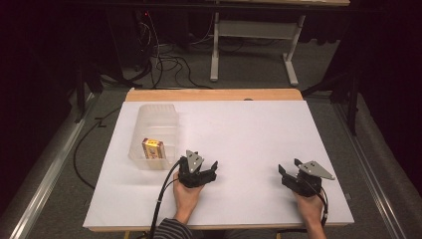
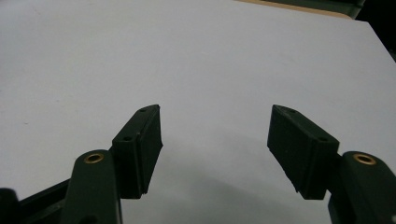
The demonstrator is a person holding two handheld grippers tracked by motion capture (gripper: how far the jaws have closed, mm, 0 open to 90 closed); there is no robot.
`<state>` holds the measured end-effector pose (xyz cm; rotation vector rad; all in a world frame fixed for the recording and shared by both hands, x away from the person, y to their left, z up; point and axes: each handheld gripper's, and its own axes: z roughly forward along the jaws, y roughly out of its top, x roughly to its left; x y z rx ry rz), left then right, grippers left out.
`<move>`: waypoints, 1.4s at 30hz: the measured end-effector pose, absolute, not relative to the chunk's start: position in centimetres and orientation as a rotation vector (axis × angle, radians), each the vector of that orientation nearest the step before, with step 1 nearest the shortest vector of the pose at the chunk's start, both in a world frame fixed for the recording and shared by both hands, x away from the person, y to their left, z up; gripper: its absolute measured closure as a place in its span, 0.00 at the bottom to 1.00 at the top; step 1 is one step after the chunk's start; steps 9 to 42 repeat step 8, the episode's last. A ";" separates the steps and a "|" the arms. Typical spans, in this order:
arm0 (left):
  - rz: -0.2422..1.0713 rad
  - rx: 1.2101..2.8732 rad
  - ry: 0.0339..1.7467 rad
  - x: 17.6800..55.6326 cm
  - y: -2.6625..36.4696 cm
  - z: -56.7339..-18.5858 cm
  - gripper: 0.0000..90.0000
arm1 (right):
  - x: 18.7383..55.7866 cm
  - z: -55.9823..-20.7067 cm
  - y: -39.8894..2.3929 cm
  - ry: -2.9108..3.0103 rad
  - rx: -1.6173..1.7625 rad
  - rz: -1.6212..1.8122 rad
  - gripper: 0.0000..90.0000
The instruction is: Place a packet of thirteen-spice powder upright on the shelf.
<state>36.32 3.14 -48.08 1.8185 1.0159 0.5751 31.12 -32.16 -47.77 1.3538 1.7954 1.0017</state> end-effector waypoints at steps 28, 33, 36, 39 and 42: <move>0.569 1.828 1.007 36.3 3.1 -48.1 0.26 | 31.2 -47.8 -32.1 1.801 1.354 0.990 0.40; 0.569 1.828 1.007 36.3 3.1 -48.1 0.26 | 31.2 -47.8 -32.1 1.801 1.354 0.990 0.40; 0.569 1.828 1.007 36.3 3.1 -48.1 0.26 | 31.2 -47.8 -32.1 1.801 1.354 0.990 0.40; 0.569 1.828 1.007 36.3 3.1 -48.1 0.26 | 31.2 -47.8 -32.1 1.801 1.354 0.990 0.40; 0.569 1.828 1.007 36.3 3.1 -48.1 0.26 | 31.2 -47.8 -32.1 1.801 1.354 0.990 0.40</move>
